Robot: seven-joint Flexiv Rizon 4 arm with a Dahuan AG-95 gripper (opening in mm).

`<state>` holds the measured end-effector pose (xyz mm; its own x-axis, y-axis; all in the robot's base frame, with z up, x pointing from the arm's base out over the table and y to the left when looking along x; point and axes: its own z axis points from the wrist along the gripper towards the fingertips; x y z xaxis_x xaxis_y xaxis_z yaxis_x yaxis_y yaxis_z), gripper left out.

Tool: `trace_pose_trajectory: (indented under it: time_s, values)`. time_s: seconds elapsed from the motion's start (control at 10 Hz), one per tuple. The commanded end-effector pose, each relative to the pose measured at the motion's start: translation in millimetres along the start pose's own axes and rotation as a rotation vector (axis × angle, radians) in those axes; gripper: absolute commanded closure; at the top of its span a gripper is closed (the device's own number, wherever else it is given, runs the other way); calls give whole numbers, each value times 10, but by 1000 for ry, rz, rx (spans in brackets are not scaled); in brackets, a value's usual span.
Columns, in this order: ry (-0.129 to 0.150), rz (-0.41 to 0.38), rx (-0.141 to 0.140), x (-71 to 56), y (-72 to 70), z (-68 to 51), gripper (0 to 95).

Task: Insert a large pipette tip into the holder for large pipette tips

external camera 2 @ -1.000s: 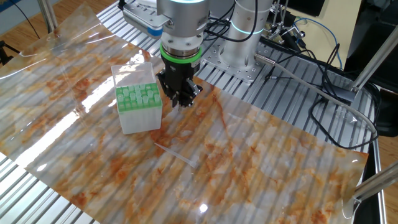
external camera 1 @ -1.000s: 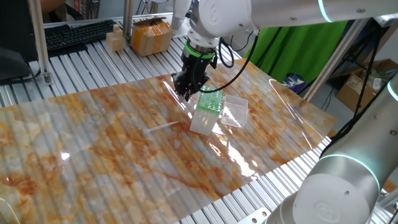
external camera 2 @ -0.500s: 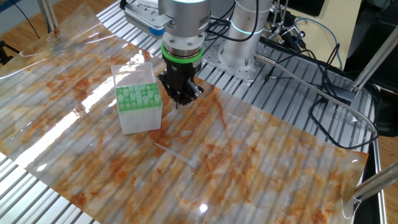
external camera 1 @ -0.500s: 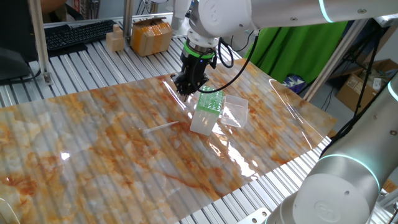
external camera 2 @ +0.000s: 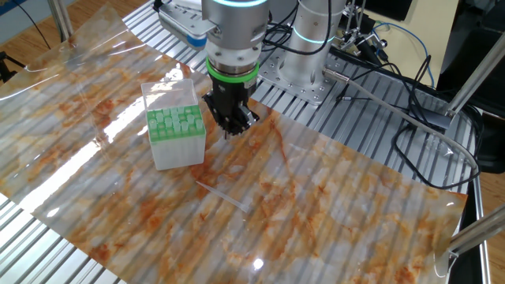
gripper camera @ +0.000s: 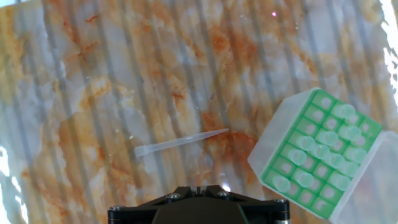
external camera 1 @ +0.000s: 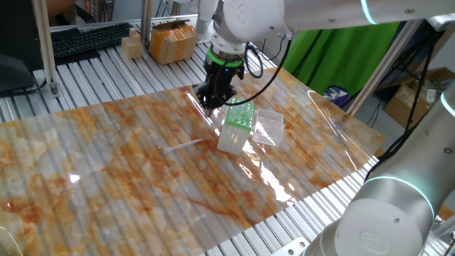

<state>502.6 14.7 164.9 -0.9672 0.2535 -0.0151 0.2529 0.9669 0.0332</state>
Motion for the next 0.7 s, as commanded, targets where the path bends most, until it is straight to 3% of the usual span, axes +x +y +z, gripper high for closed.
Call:
trace_pose_trajectory:
  time_s: [0.1, 0.2, 0.3, 0.7]
  values:
    - [2, 97, 3, 22, 79, 30, 950]
    - [2, 126, 3, 26, 142, 61, 950]
    - [-4, 135, 23, 19, 225, 105, 950]
    - [33, 242, 21, -74, 392, 138, 950]
